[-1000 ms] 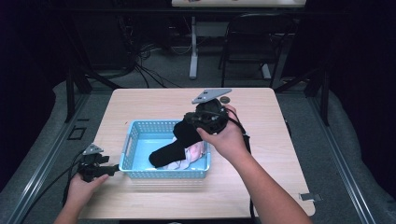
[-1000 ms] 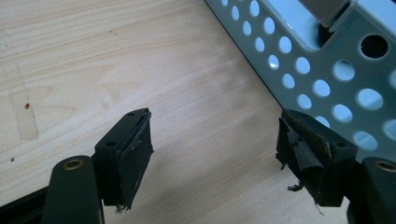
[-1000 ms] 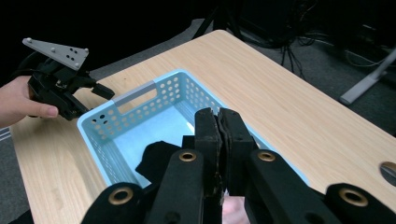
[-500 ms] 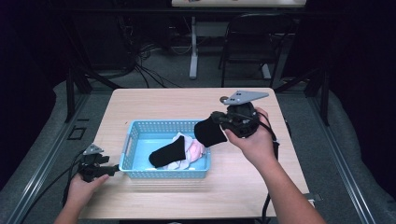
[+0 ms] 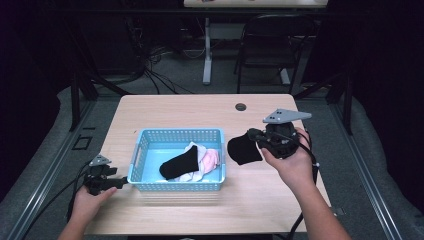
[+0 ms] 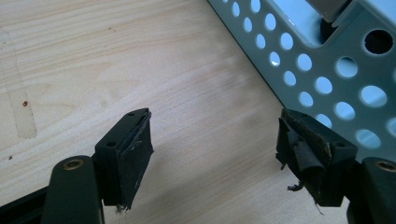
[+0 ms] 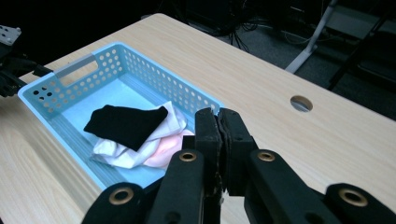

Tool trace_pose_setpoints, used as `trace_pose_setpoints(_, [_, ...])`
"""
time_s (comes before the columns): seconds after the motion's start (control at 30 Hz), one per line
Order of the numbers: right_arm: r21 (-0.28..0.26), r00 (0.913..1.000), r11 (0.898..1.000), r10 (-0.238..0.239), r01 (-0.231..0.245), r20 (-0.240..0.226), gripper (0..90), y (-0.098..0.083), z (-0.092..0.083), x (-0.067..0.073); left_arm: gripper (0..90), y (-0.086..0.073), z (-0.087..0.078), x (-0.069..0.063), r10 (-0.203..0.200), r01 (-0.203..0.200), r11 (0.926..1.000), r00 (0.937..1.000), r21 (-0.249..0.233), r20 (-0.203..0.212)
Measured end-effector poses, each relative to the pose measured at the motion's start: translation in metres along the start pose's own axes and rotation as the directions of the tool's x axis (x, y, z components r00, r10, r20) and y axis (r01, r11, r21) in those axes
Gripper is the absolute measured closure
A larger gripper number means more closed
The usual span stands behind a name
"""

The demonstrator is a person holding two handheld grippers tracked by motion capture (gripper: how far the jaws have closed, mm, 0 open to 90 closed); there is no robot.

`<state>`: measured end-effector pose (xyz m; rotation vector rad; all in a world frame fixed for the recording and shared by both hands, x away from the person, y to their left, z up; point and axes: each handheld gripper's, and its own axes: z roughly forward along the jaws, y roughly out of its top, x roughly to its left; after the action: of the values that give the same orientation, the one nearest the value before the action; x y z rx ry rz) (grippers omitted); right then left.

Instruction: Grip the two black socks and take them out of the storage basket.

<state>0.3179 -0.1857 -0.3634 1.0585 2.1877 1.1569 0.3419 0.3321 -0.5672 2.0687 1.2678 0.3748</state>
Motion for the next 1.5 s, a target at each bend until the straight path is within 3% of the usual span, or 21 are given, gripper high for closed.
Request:
trace_pose_setpoints(0.43, [0.056,0.9986,0.997,0.052,-0.053,0.011,87.0,-0.041,0.018,-0.010,26.6,0.000,0.000,0.000,0.003,-0.003,1.0000,1.0000,0.005,0.000])
trace_pose_setpoints(0.57, [0.083,0.9971,0.994,0.068,-0.070,0.035,86.9,-0.054,0.031,-0.016,26.6,0.000,0.001,0.000,0.002,-0.002,1.0000,1.0000,0.005,0.000])
trace_pose_setpoints(0.77, [0.125,0.9914,0.987,0.093,-0.105,0.091,86.9,-0.069,0.043,-0.033,26.6,0.000,0.000,0.000,0.003,-0.003,1.0000,1.0000,0.006,0.000])
trace_pose_setpoints(0.9, [0.126,0.9841,0.980,0.141,-0.154,0.108,86.8,-0.080,0.048,-0.045,26.6,-0.001,0.000,0.000,0.003,-0.003,1.0000,1.0000,0.005,0.000])
trace_pose_setpoints(1.2, [0.133,0.9710,0.967,0.198,-0.216,0.134,82.5,-0.092,0.051,-0.061,26.6,-0.001,0.000,0.000,0.004,-0.004,1.0000,1.0000,0.008,-0.001])
trace_pose_setpoints(1.5, [0.126,0.9676,0.967,0.204,-0.223,0.148,72.0,-0.093,0.052,-0.065,26.6,-0.001,0.000,0.000,0.003,-0.003,1.0000,1.0000,0.007,0.000])
